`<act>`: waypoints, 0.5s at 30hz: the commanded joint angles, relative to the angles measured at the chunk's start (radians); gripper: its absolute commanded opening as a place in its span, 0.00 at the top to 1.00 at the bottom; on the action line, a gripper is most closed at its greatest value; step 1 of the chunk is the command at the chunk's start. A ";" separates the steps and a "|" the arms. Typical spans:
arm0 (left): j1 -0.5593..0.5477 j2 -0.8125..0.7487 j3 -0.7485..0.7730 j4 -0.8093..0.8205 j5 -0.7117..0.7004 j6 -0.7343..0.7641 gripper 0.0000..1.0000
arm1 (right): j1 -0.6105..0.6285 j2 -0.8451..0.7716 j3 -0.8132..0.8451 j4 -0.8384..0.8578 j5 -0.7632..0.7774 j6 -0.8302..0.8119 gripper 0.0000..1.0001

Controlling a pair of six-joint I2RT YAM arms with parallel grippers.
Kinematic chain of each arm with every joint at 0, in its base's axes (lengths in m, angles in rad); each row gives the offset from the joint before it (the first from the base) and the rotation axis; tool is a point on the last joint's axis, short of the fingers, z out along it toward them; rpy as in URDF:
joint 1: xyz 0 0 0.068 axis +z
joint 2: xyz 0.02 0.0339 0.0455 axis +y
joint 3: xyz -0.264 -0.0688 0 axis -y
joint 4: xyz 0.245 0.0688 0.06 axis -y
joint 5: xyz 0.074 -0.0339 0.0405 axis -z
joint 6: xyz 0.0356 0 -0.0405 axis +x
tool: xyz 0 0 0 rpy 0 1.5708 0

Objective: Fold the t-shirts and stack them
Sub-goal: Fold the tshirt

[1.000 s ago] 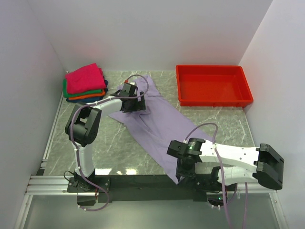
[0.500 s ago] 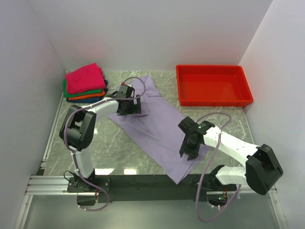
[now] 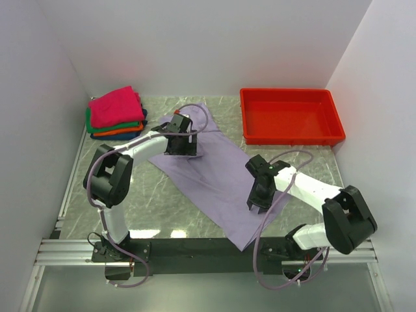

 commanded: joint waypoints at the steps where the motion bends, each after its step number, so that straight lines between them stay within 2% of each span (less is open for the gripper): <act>1: -0.030 -0.013 0.059 -0.062 -0.071 0.059 0.14 | -0.014 -0.063 -0.034 0.005 0.022 0.003 0.55; 5: -0.039 -0.004 0.073 -0.095 -0.110 0.080 0.26 | -0.016 -0.127 -0.066 -0.012 0.017 0.027 0.55; 11: -0.055 0.045 0.105 -0.113 -0.122 0.112 0.38 | -0.016 -0.190 -0.135 0.000 -0.009 0.066 0.55; 15: -0.070 0.080 0.134 -0.133 -0.110 0.116 0.42 | -0.014 -0.207 -0.147 -0.027 0.008 0.078 0.56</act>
